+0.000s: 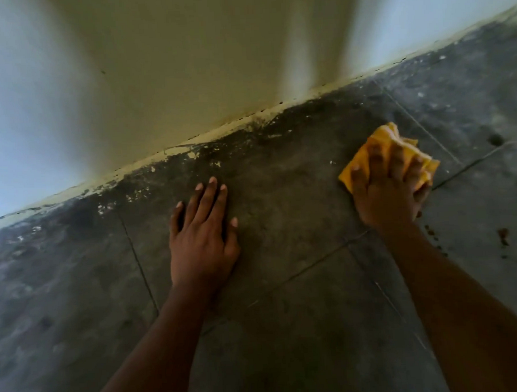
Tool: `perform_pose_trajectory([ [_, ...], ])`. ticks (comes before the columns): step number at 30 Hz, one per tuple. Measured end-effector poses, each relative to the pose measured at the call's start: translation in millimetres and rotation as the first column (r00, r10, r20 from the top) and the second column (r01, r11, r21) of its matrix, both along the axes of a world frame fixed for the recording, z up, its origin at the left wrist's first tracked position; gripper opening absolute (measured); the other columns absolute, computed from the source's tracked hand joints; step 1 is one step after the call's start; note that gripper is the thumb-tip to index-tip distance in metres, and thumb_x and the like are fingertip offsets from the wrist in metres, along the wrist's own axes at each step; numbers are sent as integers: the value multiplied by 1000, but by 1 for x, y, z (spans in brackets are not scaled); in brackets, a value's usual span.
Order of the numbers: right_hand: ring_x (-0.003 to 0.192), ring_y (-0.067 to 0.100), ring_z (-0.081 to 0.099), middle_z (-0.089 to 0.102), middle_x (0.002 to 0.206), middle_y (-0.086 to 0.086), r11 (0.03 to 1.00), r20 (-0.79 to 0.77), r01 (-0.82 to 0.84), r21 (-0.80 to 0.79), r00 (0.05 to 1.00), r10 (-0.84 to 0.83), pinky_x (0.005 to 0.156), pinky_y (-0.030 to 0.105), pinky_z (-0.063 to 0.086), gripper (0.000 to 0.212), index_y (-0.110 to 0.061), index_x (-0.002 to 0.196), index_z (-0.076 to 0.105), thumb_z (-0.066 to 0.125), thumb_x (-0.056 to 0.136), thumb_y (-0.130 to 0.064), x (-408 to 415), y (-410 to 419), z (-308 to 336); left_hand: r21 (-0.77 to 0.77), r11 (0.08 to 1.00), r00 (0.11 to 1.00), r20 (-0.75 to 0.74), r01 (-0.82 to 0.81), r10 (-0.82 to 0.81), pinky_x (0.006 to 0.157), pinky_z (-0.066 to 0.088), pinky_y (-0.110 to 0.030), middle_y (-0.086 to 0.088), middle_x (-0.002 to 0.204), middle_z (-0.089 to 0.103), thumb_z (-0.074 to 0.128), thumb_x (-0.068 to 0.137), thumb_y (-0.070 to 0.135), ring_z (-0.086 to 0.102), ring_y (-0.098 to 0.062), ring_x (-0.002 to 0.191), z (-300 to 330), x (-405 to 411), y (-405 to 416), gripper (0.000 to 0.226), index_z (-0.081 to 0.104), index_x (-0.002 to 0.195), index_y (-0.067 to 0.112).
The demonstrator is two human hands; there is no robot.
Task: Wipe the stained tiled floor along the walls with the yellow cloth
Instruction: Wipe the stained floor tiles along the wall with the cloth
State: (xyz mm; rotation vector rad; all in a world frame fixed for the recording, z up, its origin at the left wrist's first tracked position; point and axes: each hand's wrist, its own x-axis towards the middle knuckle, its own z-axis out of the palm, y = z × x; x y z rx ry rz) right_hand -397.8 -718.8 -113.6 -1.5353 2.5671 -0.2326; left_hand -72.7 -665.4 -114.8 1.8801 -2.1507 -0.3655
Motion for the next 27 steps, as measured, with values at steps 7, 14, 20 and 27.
perform_pose_trajectory([
  [7, 159, 43, 3, 10, 175, 1, 978, -72, -209, 1, 975, 209, 120, 73, 4, 68, -50, 160, 21, 17, 96, -70, 19, 68, -8, 5, 1000, 1000, -13, -6, 6, 133, 6, -47, 7, 177, 7, 26, 105, 51, 0, -12, 164, 1, 1, 0, 69, 15, 168, 27],
  [14, 159, 43, -5, 6, 175, 1, 987, 38, 159, 5, 987, -159, 119, 76, 3, 68, -51, 158, 25, 20, 94, -74, -30, 32, -5, -13, 1000, 1000, 6, -7, 7, 132, 6, -47, 8, 177, 8, 24, 105, 54, 2, -13, 164, -5, -1, -4, 68, 18, 168, 28],
  [20, 160, 41, 3, 12, 175, -2, 992, -44, -126, -31, 991, 124, 122, 69, 4, 63, -55, 157, 27, 26, 96, -71, 11, 120, -11, 27, 999, 999, 35, -26, 25, 132, 4, -47, 5, 178, 5, 19, 104, 56, -1, -16, 164, 3, -5, 4, 71, 15, 168, 26],
  [27, 159, 40, -13, -2, 175, -2, 961, 110, 270, 65, 955, -276, 119, 76, 1, 61, -61, 156, 16, 18, 97, -75, -19, 91, 7, 66, 994, 994, -60, -83, 87, 133, 5, -48, 4, 178, -5, 36, 96, 58, -5, -20, 165, 2, -80, 99, 78, 29, 166, 24],
])
